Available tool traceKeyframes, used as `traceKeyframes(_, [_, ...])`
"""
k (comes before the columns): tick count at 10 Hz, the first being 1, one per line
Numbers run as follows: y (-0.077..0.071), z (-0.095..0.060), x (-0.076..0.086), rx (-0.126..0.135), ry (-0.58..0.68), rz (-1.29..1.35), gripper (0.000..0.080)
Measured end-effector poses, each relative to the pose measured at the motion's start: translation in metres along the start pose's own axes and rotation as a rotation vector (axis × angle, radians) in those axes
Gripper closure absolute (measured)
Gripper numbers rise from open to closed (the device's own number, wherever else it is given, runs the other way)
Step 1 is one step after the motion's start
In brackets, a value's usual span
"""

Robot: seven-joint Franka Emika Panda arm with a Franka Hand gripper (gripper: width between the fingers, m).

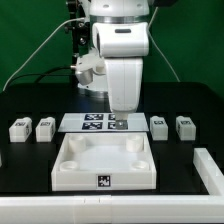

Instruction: Assemble one leg

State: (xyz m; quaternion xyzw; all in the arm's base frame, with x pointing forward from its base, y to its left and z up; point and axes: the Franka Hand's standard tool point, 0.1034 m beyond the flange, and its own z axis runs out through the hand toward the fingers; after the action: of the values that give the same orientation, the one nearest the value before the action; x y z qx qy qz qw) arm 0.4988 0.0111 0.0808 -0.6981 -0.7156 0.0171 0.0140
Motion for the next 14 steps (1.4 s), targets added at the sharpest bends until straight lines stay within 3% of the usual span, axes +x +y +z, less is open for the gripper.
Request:
traceKeyframes(2, [-0.037, 0.02, -0.008, 0.018, 0.005, -0.007, 0.015])
traceKeyframes(3, [-0.046, 0.03, -0.013, 0.03, 0.009, 0.004, 0.015])
traceKeyframes(8, [-0.05, 0.068, -0.017, 0.066, 0.026, 0.023, 0.015])
traceKeyframes(10, [-0.051, 0.069, -0.02, 0.069, 0.026, 0.029, 0.015])
traceKeyframes(11, [-0.051, 0.07, -0.02, 0.07, 0.026, 0.03, 0.0272])
traceKeyframes(12, [-0.052, 0.07, -0.02, 0.071, 0.026, 0.03, 0.0272])
traceKeyframes(14, [-0.052, 0.07, -0.02, 0.072, 0.026, 0.03, 0.0556])
